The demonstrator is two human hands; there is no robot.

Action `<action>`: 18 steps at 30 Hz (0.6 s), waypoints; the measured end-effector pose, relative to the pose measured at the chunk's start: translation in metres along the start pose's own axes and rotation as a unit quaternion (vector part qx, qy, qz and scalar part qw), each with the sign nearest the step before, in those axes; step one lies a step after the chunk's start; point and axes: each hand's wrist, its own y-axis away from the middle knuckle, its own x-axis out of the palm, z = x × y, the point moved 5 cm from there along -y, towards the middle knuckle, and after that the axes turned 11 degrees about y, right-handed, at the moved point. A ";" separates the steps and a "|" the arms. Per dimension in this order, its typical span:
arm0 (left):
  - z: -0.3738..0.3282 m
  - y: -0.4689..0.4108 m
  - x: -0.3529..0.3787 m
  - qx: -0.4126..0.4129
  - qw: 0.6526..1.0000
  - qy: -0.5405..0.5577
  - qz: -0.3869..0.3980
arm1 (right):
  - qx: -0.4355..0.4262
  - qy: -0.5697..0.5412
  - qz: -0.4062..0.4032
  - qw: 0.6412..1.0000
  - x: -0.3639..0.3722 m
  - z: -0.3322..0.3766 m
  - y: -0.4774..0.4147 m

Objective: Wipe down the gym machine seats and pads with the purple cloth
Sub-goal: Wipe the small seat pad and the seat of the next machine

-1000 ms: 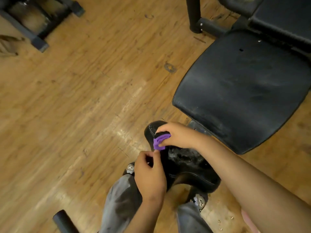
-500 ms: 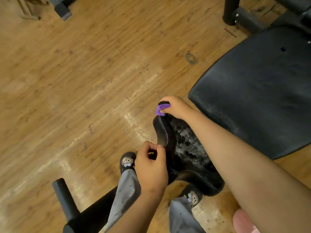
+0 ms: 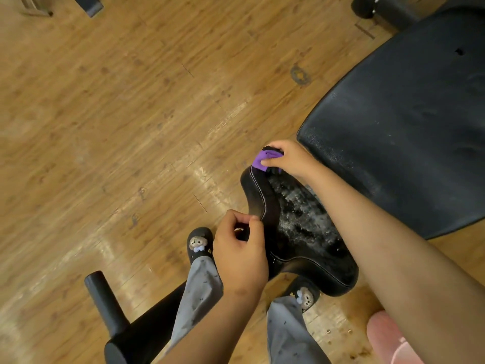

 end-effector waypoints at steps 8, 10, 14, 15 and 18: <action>-0.002 0.004 0.001 -0.014 1.000 0.009 0.000 | 0.118 -0.065 -0.053 0.989 0.001 -0.070 -0.022; -0.002 0.003 0.001 -0.006 1.000 0.014 -0.001 | 0.138 -0.048 -0.057 0.988 0.000 -0.090 -0.016; 0.001 0.002 0.001 0.006 1.000 0.021 0.002 | 0.177 -0.064 -0.082 0.979 0.004 -0.116 0.001; 0.001 0.003 0.001 0.007 1.000 0.020 0.000 | 0.178 -0.071 -0.095 0.977 0.004 -0.116 0.003; 0.000 0.003 0.001 0.012 1.000 0.016 0.002 | 0.142 -0.082 -0.110 0.980 0.000 -0.089 0.008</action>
